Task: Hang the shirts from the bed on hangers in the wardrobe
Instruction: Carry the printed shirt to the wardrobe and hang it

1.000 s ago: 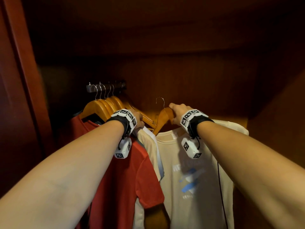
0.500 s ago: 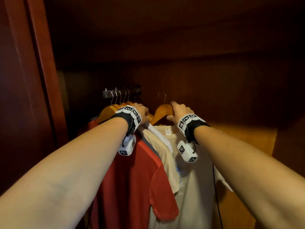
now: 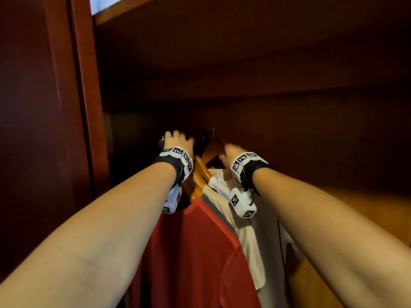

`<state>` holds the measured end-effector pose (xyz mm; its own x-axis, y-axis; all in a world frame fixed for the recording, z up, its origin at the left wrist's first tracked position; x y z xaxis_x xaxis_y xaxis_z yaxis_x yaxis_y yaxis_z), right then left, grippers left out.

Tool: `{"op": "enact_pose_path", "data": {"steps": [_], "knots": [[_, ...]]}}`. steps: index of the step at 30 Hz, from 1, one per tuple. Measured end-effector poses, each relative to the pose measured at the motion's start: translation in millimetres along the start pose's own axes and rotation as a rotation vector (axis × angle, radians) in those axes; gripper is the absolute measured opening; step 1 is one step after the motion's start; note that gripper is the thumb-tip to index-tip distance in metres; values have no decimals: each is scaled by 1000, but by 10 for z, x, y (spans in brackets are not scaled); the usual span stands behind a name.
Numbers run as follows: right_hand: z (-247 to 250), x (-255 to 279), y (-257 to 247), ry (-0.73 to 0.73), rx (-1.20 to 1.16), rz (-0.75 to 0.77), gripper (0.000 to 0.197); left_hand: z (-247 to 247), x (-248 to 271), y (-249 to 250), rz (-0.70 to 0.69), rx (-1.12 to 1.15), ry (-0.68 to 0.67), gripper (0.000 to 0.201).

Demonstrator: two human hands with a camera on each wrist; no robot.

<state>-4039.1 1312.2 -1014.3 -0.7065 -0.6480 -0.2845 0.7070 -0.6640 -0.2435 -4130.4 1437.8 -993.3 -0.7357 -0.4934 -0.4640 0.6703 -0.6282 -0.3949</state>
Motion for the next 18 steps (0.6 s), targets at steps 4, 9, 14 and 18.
{"op": "enact_pose_path", "data": {"steps": [4, 9, 14, 18], "knots": [[-82, -159, -155, -44, -7, -7, 36, -35, 12, 17, -11, -100, -2, 71], [-176, -306, -274, -95, -32, 2, 29, -35, 34, 26, -17, -130, -4, 73], [-234, -439, -381, -93, -34, 25, 24, -23, 36, 24, -31, -127, -9, 73], [-263, -426, -469, -118, -94, 16, 19, -43, 40, 43, -40, -145, 8, 72]]}}
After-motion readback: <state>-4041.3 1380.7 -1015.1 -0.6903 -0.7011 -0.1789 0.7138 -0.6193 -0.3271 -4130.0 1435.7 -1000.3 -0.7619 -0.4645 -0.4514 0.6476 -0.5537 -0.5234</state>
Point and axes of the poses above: each hand's wrist, its own x-axis away from the middle knuckle, its own z-axis out of the back of the hand, y = z × x, the point moved 5 cm from there along -x, towards the middle knuckle, and after that the axes turned 4 degrees about -y, right-handed, at the moved point
